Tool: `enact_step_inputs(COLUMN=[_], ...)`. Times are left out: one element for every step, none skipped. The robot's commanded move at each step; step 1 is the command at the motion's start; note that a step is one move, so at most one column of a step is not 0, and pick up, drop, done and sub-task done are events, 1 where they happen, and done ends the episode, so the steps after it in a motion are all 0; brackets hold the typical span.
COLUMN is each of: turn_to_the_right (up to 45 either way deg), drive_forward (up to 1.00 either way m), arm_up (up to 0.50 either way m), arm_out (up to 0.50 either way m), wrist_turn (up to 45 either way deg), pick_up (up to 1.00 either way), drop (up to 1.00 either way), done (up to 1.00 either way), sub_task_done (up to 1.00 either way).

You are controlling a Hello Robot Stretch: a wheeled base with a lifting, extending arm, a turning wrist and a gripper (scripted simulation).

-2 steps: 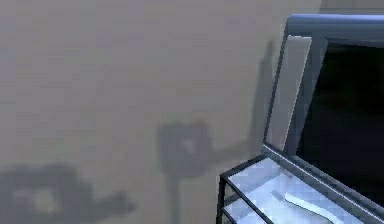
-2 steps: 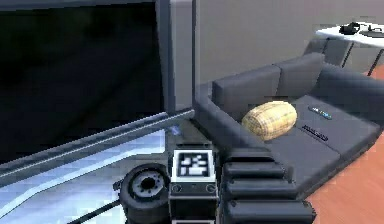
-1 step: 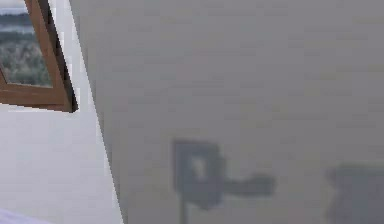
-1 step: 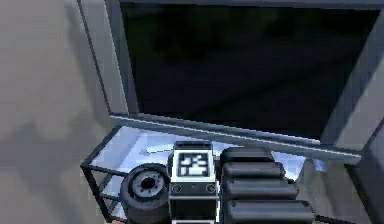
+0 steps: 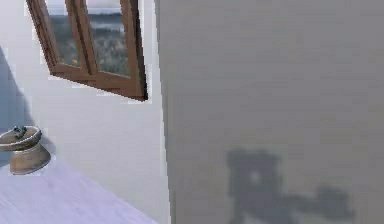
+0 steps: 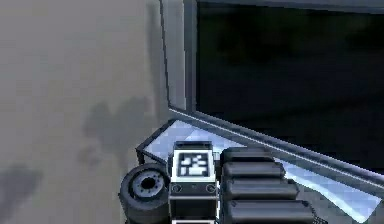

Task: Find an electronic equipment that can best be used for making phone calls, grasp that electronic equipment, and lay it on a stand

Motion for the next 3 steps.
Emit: enact_step_inputs(turn_to_the_right=[45.0,12.0,0.0], drive_forward=[0.0,0.0,0.0], arm_up=[0.0,0.0,0.0], arm_out=[0.0,0.0,0.48], wrist_turn=[0.0,0.0,0.0], pick_up=[0.0,0.0,0.0], drop=[0.0,0.0,0.0], done=[0.0,0.0,0.0], sub_task_done=[0.0,0.0,0.0])
